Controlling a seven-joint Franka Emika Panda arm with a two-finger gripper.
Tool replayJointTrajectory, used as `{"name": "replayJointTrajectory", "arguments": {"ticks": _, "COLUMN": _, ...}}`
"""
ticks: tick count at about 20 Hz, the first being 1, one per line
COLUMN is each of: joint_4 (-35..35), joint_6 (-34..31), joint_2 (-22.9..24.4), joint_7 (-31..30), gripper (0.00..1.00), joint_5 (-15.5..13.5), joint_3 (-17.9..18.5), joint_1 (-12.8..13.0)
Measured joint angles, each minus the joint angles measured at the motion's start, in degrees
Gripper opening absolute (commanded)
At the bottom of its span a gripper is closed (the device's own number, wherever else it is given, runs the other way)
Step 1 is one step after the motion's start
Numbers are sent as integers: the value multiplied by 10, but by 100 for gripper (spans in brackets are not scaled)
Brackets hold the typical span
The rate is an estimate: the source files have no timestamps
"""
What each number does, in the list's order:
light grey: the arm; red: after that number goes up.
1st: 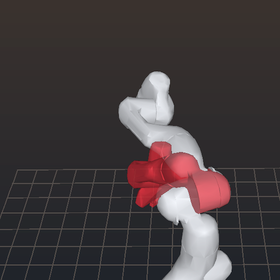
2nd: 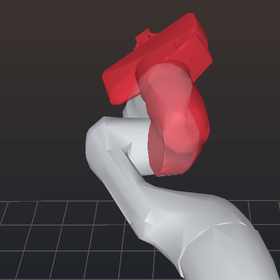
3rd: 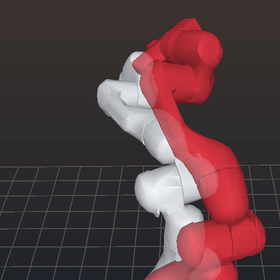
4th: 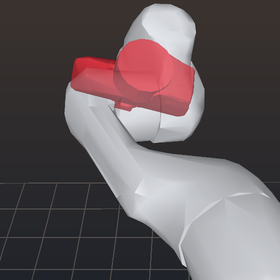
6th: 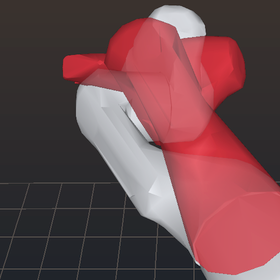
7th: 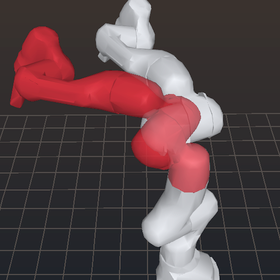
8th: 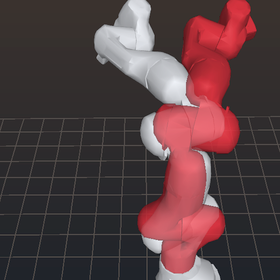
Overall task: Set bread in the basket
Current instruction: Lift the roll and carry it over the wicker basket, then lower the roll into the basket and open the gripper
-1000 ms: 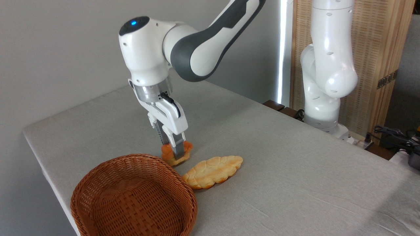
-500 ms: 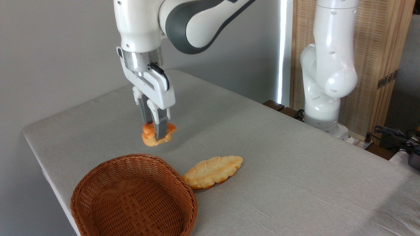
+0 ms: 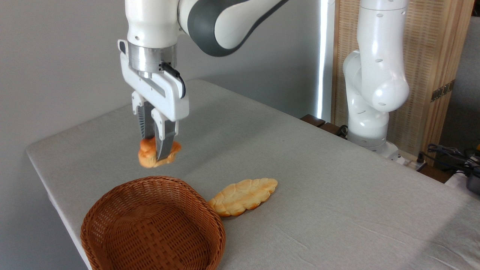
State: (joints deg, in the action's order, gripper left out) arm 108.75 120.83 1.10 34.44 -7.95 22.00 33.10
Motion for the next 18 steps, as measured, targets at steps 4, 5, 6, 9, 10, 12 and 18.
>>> {"name": "replayJointTrajectory", "arguments": {"ticks": 4, "joint_4": 0, "joint_6": 38, "joint_2": -27, "joint_7": 2, "gripper": 80, "joint_5": 0, "joint_3": 12, "joint_1": 0}}
{"name": "replayJointTrajectory", "arguments": {"ticks": 5, "joint_4": 0, "joint_6": 44, "joint_2": -32, "joint_7": 3, "gripper": 83, "joint_5": 0, "joint_3": 12, "joint_1": 0}}
{"name": "replayJointTrajectory", "arguments": {"ticks": 6, "joint_4": 0, "joint_6": 55, "joint_2": -42, "joint_7": 3, "gripper": 95, "joint_5": 0, "joint_3": 13, "joint_1": 0}}
{"name": "replayJointTrajectory", "arguments": {"ticks": 9, "joint_4": 0, "joint_6": 79, "joint_2": -61, "joint_7": 4, "gripper": 100, "joint_5": 0, "joint_3": 13, "joint_1": 0}}
{"name": "replayJointTrajectory", "arguments": {"ticks": 10, "joint_4": 0, "joint_6": 83, "joint_2": -64, "joint_7": 4, "gripper": 100, "joint_5": 0, "joint_3": 13, "joint_1": 0}}
{"name": "replayJointTrajectory", "arguments": {"ticks": 12, "joint_4": 0, "joint_6": 94, "joint_2": -70, "joint_7": 4, "gripper": 100, "joint_5": 0, "joint_3": 13, "joint_1": 0}}
{"name": "replayJointTrajectory", "arguments": {"ticks": 18, "joint_4": -2, "joint_6": 118, "joint_2": -74, "joint_7": 4, "gripper": 100, "joint_5": 0, "joint_3": 13, "joint_1": 0}}
